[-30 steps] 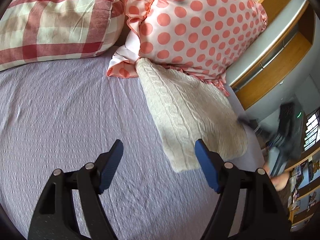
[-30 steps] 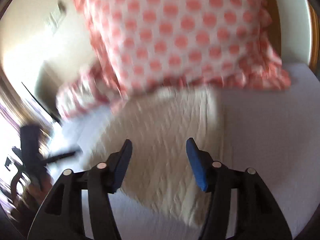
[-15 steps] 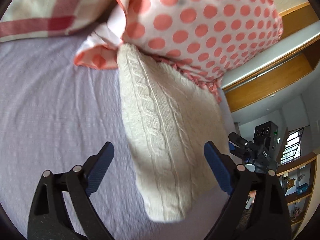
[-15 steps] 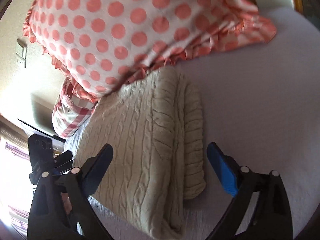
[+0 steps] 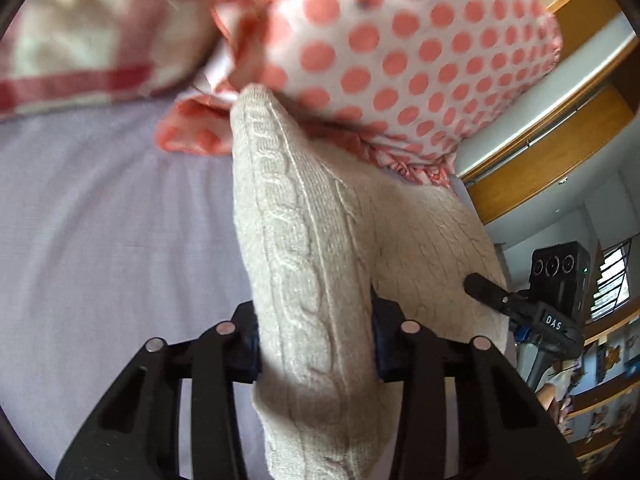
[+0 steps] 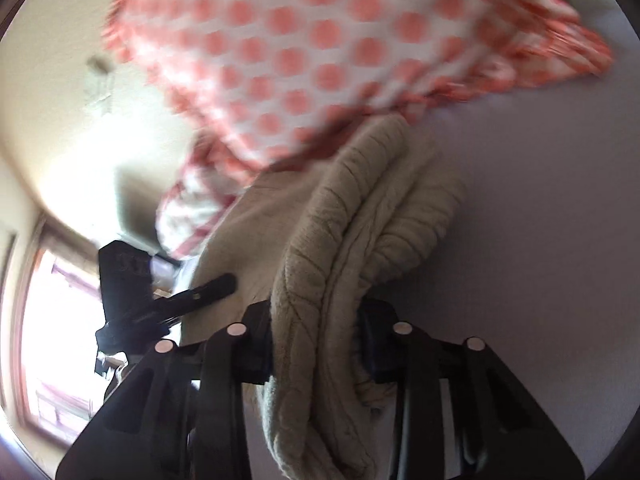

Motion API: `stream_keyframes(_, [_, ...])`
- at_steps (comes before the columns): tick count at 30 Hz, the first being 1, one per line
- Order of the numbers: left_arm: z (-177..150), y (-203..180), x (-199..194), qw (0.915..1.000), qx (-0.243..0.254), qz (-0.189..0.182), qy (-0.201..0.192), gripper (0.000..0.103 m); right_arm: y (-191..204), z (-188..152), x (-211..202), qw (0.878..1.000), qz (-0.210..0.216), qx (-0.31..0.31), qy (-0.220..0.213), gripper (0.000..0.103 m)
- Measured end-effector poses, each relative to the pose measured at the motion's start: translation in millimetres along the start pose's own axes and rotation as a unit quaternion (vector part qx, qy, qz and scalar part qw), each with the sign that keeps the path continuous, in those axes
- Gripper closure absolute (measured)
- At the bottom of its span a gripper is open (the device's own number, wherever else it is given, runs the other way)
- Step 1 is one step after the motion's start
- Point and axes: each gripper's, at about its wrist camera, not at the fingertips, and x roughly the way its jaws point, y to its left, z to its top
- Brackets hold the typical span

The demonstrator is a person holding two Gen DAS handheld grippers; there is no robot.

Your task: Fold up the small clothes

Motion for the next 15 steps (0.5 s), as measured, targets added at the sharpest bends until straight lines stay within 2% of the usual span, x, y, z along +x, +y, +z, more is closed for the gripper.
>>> stream_keyframes(3, [-13,21,-48,0.9994,0.007,0.011,-0.033,0.064,41,-12,23,0.999,0.029,-0.042,0.018,0.07])
stream_keyframes(5, [-23,39,-69,0.9981,0.012,0.041,-0.045,0.06,54,-19,43,0.997,0.039,-0.053,0.033,0.07])
stream_keyframes(7, [-30,62,-63,0.9956,0.003,0.091,-0.021,0.054,57,-29,77,0.996,0.012,-0.054,0.066,0.069])
stream_keyframes(8, [-33,74,-56,0.9948,-0.006,0.102,-0.004,0.047,56,-32,92,0.996,-0.011,-0.051,0.079,0.064])
stream_keyframes(9, [-35,84,-53,0.9953,-0.02,0.095,0.0,0.043,55,-36,99,0.995,-0.028,-0.049,0.077,0.052])
stream_keyframes(10, [-37,91,-58,0.9963,-0.033,0.079,-0.012,0.042,56,-36,98,0.996,-0.032,-0.047,0.073,0.047])
stream_keyframes(11, [-36,92,-68,0.9966,-0.038,0.07,-0.022,0.042,59,-35,92,0.996,-0.046,-0.047,0.067,0.046])
stream_keyframes(13, [-38,82,-95,0.9938,-0.013,0.088,-0.066,0.045,71,-36,67,0.995,-0.067,-0.064,0.03,0.045])
stream_keyframes(15, [-42,69,-118,0.9908,0.017,0.087,-0.103,0.045,93,-45,36,0.995,-0.042,-0.092,-0.003,0.045])
